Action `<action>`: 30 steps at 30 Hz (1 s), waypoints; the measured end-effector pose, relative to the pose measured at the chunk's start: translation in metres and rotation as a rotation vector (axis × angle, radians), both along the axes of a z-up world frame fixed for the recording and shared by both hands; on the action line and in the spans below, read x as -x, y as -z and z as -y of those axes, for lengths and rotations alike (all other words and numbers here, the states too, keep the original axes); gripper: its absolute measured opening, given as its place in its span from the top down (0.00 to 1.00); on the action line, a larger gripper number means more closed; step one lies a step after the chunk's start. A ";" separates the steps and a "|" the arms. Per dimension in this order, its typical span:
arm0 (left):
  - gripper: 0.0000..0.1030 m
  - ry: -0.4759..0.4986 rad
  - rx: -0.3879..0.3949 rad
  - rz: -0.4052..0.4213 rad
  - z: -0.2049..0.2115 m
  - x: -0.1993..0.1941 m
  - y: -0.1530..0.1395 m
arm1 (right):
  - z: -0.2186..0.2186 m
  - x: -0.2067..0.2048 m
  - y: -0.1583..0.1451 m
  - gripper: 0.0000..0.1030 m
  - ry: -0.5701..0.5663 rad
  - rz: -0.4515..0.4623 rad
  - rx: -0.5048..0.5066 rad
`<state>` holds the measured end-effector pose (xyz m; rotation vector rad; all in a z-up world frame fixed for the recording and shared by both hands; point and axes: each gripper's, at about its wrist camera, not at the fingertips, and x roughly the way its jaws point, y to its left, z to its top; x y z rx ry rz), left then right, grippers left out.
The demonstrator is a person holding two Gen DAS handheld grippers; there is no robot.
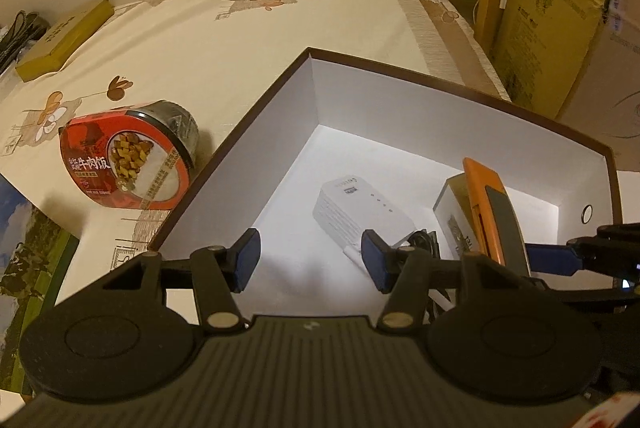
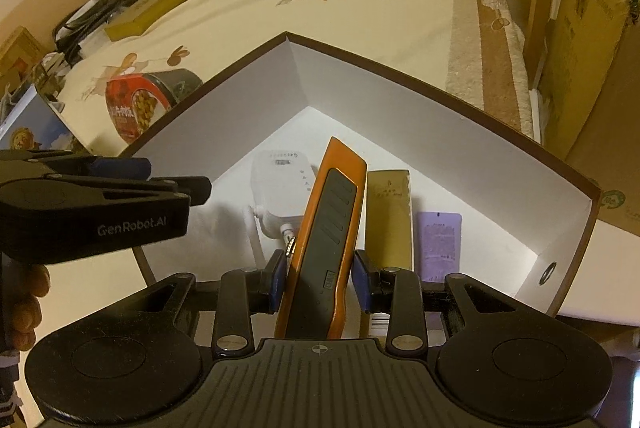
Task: Organize rigid objects
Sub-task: 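Open both tools to release the knife and clear box inside the shoebox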
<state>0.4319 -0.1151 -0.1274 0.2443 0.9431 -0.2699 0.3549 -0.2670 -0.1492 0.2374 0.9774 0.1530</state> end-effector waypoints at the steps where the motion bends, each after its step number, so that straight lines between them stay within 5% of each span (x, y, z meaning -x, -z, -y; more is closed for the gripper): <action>1: 0.50 -0.003 0.001 0.000 -0.001 0.000 -0.001 | 0.000 0.000 0.000 0.69 -0.001 -0.001 -0.001; 22: 0.48 -0.027 0.029 -0.009 -0.026 0.015 -0.008 | 0.008 0.002 -0.013 0.67 0.055 0.036 -0.049; 30: 0.43 -0.016 0.059 -0.004 -0.033 0.037 -0.019 | 0.012 0.031 -0.019 0.43 0.050 0.042 -0.045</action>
